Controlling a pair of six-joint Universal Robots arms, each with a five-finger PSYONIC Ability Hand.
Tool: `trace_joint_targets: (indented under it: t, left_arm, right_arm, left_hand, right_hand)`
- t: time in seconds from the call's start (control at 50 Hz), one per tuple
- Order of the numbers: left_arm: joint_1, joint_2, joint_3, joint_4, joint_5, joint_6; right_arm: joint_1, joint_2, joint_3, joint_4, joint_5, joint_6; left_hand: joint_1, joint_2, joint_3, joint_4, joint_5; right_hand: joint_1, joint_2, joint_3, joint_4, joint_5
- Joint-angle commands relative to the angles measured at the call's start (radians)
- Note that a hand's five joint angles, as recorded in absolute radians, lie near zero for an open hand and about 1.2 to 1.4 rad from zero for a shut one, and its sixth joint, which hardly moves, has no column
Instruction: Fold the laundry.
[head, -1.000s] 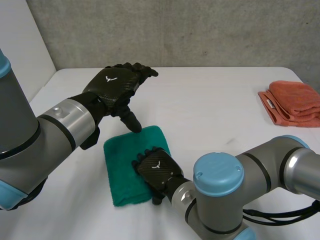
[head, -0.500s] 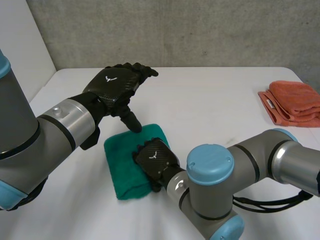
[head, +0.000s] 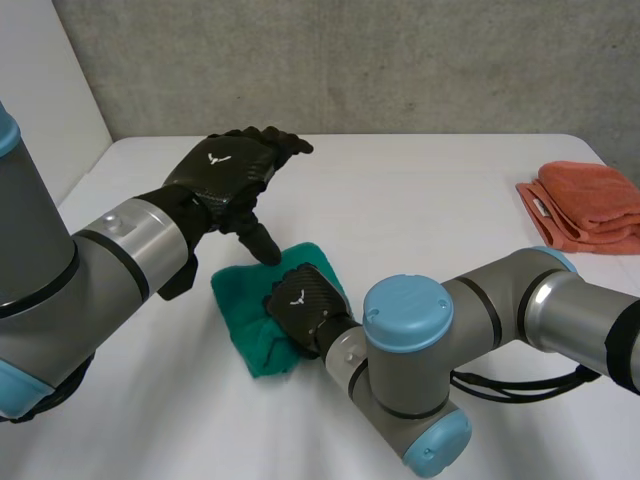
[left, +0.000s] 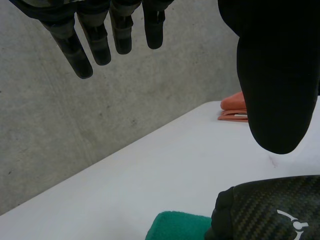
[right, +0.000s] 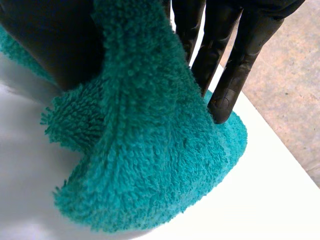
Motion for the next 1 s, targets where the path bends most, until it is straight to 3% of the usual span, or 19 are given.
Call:
trace_joint_targets:
  t: [0.02,0.1,0.24,0.5,0.62,0.76,0.86,1.0]
  left_arm:
    - [0.020,0.001,0.000,0.000,0.000,0.000]
    - [0.030,0.001,0.000,0.002,0.000,-0.001]
    - [0.035,-0.001,0.000,0.002,-0.002,-0.012]
    - [0.053,-0.004,-0.004,0.002,0.000,-0.024]
    - [0.055,-0.008,-0.004,0.003,-0.003,-0.024]
    - [0.055,-0.008,-0.006,0.003,-0.003,-0.040]
    - [0.061,-0.010,-0.008,0.003,-0.003,-0.047]
    - [0.060,-0.014,-0.015,0.003,-0.003,-0.047]
  right_arm:
    - [-0.035,-0.008,-0.010,0.000,-0.018,-0.135]
    - [-0.113,-0.017,-0.024,-0.002,-0.050,-0.214]
    - [-0.229,-0.014,-0.080,0.001,-0.191,-0.326]
    - [-0.463,0.043,-0.339,-0.005,-0.276,-0.382]
    - [-0.611,0.088,-0.578,-0.003,-0.265,-0.366]
    - [-0.746,0.131,-0.703,-0.006,-0.284,-0.294]
    - [-0.872,0.200,-0.715,-0.013,-0.374,-0.169]
    - [-1.007,0.329,-0.712,-0.003,-0.503,-0.136]
  left_hand:
    - [-0.014,-0.025,-0.031,-0.026,-0.042]
    - [-0.014,-0.025,-0.031,-0.026,-0.042]
    - [-0.014,-0.025,-0.031,-0.026,-0.042]
    - [-0.014,-0.025,-0.031,-0.026,-0.042]
    - [-0.014,-0.025,-0.031,-0.026,-0.042]
    - [-0.014,-0.025,-0.031,-0.026,-0.042]
    - [-0.014,-0.025,-0.031,-0.026,-0.042]
    - [-0.014,-0.025,-0.031,-0.026,-0.042]
  right_hand:
    - [0.540,0.292,0.317,0.280,0.351]
    - [0.540,0.292,0.317,0.280,0.351]
    - [0.540,0.292,0.317,0.280,0.351]
    - [0.540,0.292,0.317,0.280,0.351]
    - [0.540,0.292,0.317,0.280,0.351]
    - [0.540,0.292,0.317,0.280,0.351]
    - [0.540,0.292,0.317,0.280,0.351]
    - [0.540,0.292,0.317,0.280,0.351]
